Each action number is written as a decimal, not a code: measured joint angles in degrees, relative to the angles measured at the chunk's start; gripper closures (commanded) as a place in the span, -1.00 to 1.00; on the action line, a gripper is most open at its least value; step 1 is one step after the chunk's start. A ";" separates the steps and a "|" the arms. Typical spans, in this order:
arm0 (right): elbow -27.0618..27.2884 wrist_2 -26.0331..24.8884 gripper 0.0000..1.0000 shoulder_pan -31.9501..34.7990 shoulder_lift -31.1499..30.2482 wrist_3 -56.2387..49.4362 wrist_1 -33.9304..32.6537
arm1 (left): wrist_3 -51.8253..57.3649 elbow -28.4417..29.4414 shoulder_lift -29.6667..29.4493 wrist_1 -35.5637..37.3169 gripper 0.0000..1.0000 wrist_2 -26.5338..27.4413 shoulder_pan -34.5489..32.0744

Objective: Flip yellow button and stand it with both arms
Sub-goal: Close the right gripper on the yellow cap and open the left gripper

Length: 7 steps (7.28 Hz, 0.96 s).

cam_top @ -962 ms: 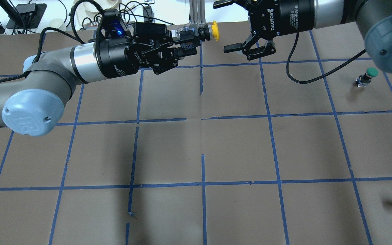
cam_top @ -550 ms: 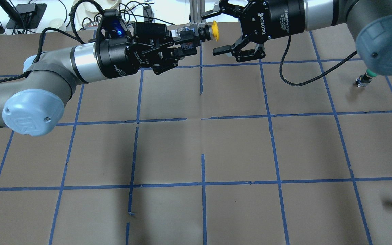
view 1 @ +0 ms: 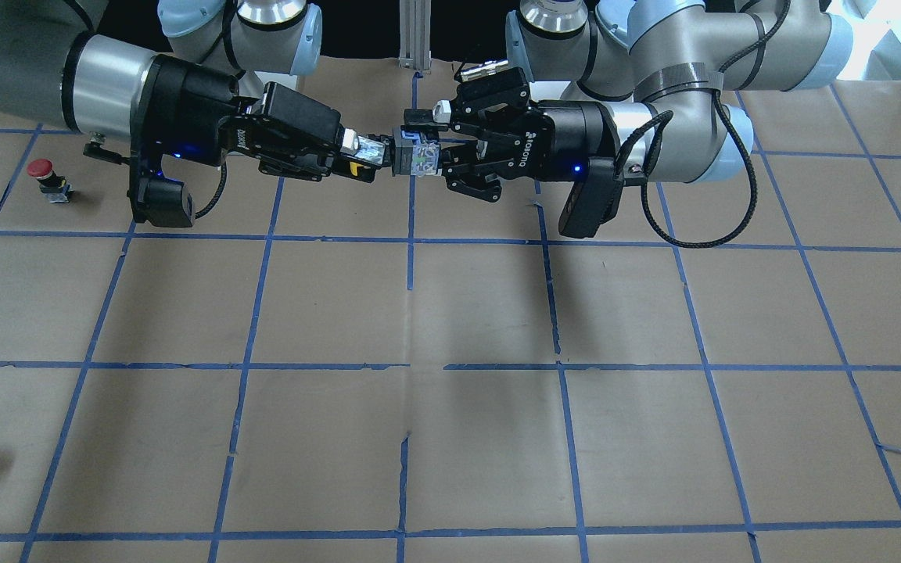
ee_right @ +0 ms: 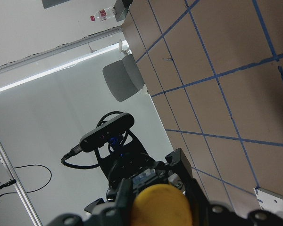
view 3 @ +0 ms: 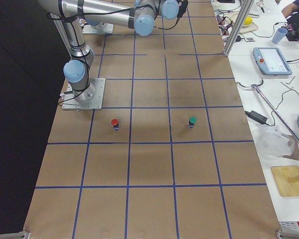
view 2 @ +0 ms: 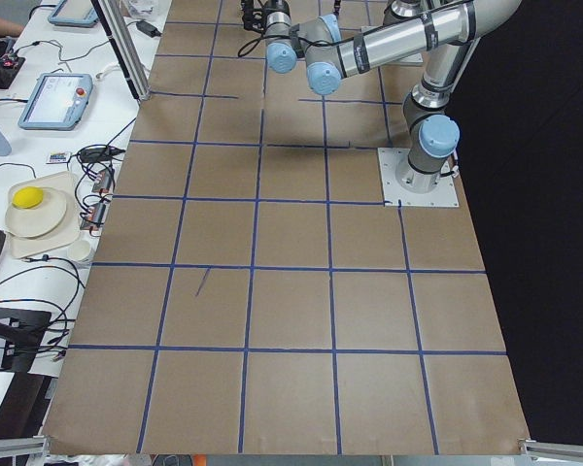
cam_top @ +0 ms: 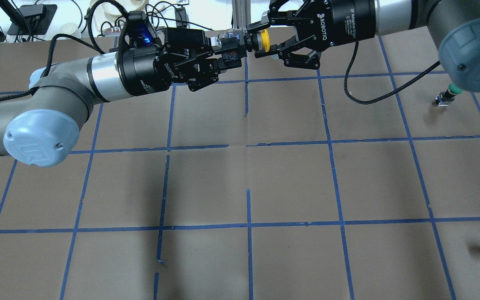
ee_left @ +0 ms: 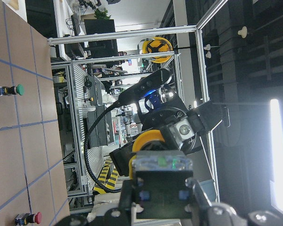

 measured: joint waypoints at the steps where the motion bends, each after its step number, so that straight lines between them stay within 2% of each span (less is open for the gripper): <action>1: -0.08 0.02 0.40 -0.08 -0.04 0.05 -0.08 | -0.06 0.02 0.00 -0.03 -0.99 0.18 0.00; 5: -0.25 -0.20 0.40 -1.13 -0.67 0.06 -0.27 | -0.95 0.11 -0.06 -0.12 -0.99 0.91 0.08; 6: -0.26 -0.80 0.39 -2.53 -0.93 -0.11 -0.14 | -2.24 0.29 0.05 -0.07 -0.99 2.29 0.45; 7: -0.19 -2.86 0.39 -4.14 -1.62 -0.40 0.13 | -3.74 0.61 0.20 -0.02 -0.99 6.79 1.26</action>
